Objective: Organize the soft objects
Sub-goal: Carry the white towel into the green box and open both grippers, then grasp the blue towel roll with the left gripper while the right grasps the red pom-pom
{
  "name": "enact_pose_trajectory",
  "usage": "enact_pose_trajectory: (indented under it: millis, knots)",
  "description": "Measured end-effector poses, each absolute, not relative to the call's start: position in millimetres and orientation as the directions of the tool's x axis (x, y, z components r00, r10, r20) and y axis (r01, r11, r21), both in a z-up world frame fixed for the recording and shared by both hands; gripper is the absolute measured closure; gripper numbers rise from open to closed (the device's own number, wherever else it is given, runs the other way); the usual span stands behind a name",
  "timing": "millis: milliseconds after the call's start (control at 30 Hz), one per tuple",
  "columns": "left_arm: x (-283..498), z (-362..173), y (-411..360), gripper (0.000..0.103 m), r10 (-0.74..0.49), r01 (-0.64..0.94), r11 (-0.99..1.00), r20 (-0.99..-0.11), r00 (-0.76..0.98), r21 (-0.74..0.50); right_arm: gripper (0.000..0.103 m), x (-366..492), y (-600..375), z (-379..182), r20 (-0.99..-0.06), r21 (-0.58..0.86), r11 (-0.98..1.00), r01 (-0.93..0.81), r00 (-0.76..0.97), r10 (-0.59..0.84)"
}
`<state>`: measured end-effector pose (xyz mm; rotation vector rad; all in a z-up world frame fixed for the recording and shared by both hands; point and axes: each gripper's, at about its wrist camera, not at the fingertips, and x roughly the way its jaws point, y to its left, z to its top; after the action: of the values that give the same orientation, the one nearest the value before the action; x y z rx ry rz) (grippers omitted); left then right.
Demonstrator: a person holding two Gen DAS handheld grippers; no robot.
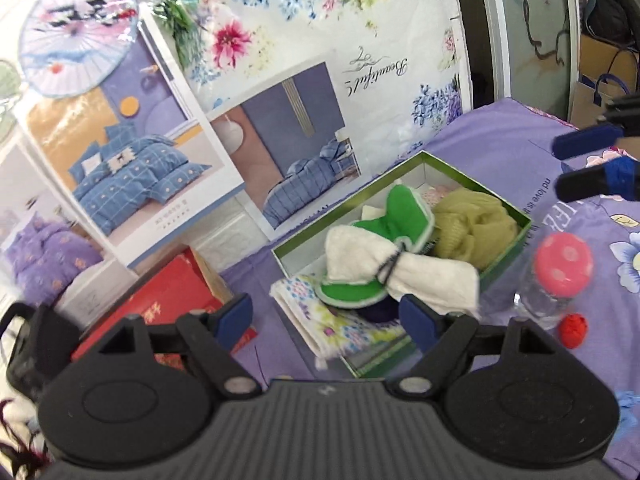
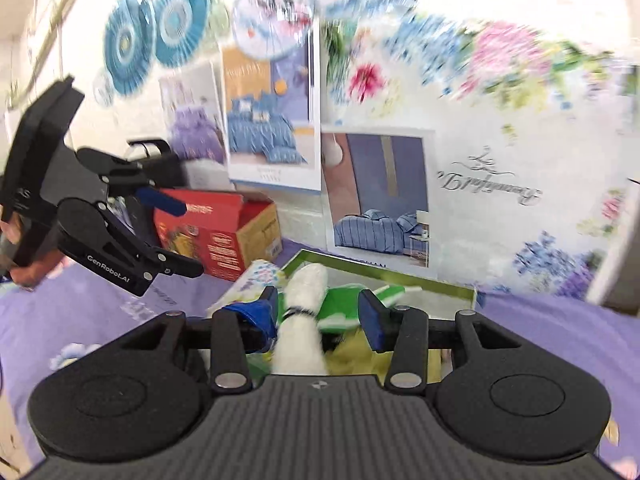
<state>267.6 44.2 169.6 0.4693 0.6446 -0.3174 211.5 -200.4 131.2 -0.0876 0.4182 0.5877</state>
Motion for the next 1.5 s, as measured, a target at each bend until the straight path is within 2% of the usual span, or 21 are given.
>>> enact_pose_trajectory:
  millis: [33,67,133,300,533,667,800,900,1000,1067,1167,1233,1367,1500]
  knots:
    - [252,167,40,0.010,-0.129,0.409,0.851,-0.623,0.771,0.331,0.074,197,-206,127,-0.398,0.050,0.832,-0.553,0.753,0.524]
    - [237,162,35,0.007,-0.116,0.394,0.853,-0.610,0.784,0.343,0.073,184,-210,121,-0.394,0.060,0.832,-0.551,0.753,0.527]
    - [211,151,26,0.007,-0.099,0.370,0.861,-0.600,0.794,0.348,0.073,161,-215,105,-0.396,0.075,0.844,-0.531,0.761,0.514]
    - [163,107,9,0.007,-0.128,0.368,0.897,-0.653,0.746,0.244,0.071,116,-223,57,-0.445,0.129,0.869,-0.477,0.756,0.481]
    - [119,31,1,0.007,-0.080,0.236,0.966,-0.737,0.671,0.109,0.070,71,-241,-12,-0.481,0.234,0.922,-0.308,0.787,0.385]
    - [101,6,18,0.007,-0.033,0.153,0.985,-0.782,0.623,0.080,0.070,86,-242,-40,-0.565,0.178,0.966,-0.190,0.784,0.258]
    - [93,4,44,0.007,0.052,0.075,0.989,-0.771,0.635,0.128,0.067,104,-223,-53,-0.612,0.075,0.974,-0.212,0.762,0.213]
    - [93,11,62,0.007,0.116,0.005,0.988,-0.748,0.654,0.157,0.067,109,-189,-48,-0.616,0.096,0.948,-0.304,0.730,0.296]
    - [93,20,77,0.007,0.142,-0.039,0.987,-0.733,0.665,0.156,0.069,103,-168,-31,-0.535,0.273,0.849,-0.452,0.662,0.524]
    - [93,22,81,0.007,0.140,-0.042,0.988,-0.733,0.665,0.150,0.068,98,-169,-19,-0.483,0.306,0.830,-0.466,0.676,0.557]
    - [94,22,72,0.007,0.106,-0.003,0.990,-0.738,0.666,0.139,0.068,93,-179,-9,-0.487,0.234,0.882,-0.410,0.736,0.471]
    - [96,19,61,0.007,0.067,0.035,0.992,-0.751,0.657,0.119,0.067,94,-195,-11,-0.487,0.245,0.905,-0.348,0.762,0.426]
    - [105,10,27,0.007,-0.075,0.132,0.991,-0.792,0.606,0.006,0.067,101,-219,-29,-0.535,0.311,0.921,-0.233,0.758,0.372]
    - [121,3,0,0.007,-0.146,0.130,0.988,-0.807,0.572,-0.087,0.066,97,-230,-36,-0.541,0.319,0.928,-0.194,0.766,0.346]
